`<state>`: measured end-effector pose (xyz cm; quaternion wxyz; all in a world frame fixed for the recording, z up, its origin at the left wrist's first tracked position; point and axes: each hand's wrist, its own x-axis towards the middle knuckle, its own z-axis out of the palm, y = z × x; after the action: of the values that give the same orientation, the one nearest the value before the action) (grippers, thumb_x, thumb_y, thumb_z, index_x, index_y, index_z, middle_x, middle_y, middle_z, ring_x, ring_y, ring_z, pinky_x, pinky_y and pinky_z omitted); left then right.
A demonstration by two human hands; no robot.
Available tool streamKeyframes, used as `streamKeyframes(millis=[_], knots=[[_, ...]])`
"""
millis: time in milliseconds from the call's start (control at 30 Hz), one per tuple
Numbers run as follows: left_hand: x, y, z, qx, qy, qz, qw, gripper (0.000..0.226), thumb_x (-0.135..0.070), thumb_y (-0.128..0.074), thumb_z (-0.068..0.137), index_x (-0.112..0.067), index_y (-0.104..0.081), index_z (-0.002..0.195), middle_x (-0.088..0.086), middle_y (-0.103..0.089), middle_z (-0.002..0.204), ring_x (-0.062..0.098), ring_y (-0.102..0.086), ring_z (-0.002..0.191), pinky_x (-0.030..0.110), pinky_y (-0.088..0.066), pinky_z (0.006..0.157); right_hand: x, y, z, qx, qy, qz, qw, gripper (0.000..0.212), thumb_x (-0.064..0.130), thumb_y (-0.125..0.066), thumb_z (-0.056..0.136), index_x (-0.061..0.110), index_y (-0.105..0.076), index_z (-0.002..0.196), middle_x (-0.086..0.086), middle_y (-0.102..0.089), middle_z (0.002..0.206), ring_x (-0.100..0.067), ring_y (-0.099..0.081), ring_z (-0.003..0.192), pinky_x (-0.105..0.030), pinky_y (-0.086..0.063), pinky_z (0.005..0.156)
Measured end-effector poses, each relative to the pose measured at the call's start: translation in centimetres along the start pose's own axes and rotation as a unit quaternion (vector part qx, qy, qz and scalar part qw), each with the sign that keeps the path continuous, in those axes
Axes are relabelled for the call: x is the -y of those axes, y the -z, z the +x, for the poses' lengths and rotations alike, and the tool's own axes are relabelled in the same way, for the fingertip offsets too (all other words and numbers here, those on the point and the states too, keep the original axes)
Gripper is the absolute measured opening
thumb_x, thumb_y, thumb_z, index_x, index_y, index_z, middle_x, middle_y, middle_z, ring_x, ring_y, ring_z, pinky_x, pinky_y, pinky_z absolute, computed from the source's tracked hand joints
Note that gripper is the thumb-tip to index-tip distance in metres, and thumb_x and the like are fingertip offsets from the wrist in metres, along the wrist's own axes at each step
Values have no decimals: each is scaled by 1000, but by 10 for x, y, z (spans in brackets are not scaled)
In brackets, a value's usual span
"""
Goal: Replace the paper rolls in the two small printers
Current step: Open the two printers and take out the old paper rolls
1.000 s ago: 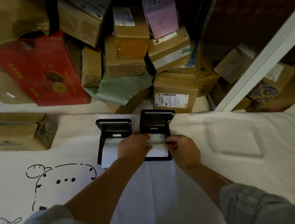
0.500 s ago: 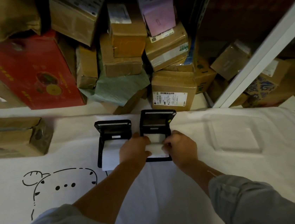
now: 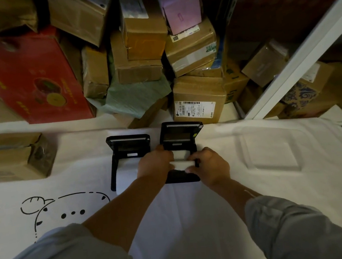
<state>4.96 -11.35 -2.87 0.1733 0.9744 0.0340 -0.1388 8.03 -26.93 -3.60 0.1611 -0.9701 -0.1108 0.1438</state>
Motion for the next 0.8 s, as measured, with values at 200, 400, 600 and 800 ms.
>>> streamKeyframes(millis=[200,400,600,800], knots=[[5,-4,-6,-6,75,-222,972,26,-35,-50,95,-17,-66,104,9,-66,99,23,-63,90,35,-53,84,-2,-5,1,-55,-16,56,997,24,39,-58,90,23,-72,102,-2,-70,101,-21,-63,93,-30,-51,80],[8,-1,-5,37,65,-220,973,36,-33,-69,83,-17,-62,115,6,-65,109,22,-63,99,34,-52,88,0,-12,4,-57,-58,155,984,16,28,-60,91,19,-73,94,-4,-73,93,-24,-67,86,-38,-55,83],[4,-6,-5,-15,46,-147,988,21,-26,-58,90,-20,-60,111,7,-62,110,22,-60,96,33,-52,86,3,-6,0,-34,-11,23,999,26,35,-67,84,24,-65,107,-1,-63,109,-21,-58,102,-32,-50,84],[4,-9,-4,-90,26,-134,987,19,-24,-50,95,-16,-64,104,7,-50,111,20,-57,87,29,-51,79,13,-2,6,-62,114,-53,990,24,28,-59,91,19,-67,112,-5,-66,109,-22,-58,102,-29,-48,85]])
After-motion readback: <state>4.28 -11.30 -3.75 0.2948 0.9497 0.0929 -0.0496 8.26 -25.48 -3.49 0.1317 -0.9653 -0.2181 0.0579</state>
